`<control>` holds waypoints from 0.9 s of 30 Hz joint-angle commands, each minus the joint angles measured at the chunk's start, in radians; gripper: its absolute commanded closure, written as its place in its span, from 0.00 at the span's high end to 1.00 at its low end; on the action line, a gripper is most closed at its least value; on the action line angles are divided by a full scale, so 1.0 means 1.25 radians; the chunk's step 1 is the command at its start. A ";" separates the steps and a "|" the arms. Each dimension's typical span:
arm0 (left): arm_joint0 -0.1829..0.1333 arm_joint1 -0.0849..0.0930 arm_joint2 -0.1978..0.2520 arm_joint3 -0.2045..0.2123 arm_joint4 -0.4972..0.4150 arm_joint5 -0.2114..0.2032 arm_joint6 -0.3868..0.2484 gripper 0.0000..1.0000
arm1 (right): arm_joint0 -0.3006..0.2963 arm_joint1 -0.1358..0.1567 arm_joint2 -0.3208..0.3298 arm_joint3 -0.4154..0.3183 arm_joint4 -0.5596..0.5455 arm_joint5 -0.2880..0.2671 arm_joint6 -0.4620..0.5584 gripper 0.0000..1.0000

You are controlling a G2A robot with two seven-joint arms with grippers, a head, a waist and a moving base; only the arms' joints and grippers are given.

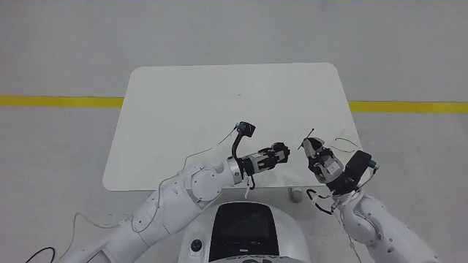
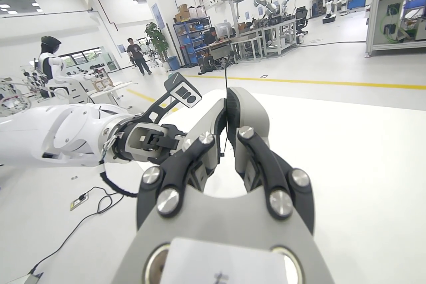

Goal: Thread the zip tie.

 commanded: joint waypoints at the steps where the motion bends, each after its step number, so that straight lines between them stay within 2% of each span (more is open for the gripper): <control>1: 0.000 0.000 0.000 0.000 0.000 0.000 0.000 0.00 | 0.014 -0.003 -0.017 0.018 0.000 0.000 -0.026 0.00; 8: 0.000 0.000 0.000 0.000 0.000 0.000 0.000 0.00 | 0.057 -0.010 -0.074 0.072 0.001 0.000 -0.104 0.00; 17: 0.000 0.000 0.000 0.000 0.000 0.000 0.000 0.00 | 0.104 -0.013 -0.136 0.117 0.023 0.000 -0.140 0.00; 27: 0.000 0.000 0.000 0.000 0.000 0.000 0.000 0.00 | 0.105 -0.017 -0.134 0.111 0.026 0.009 -0.127 0.00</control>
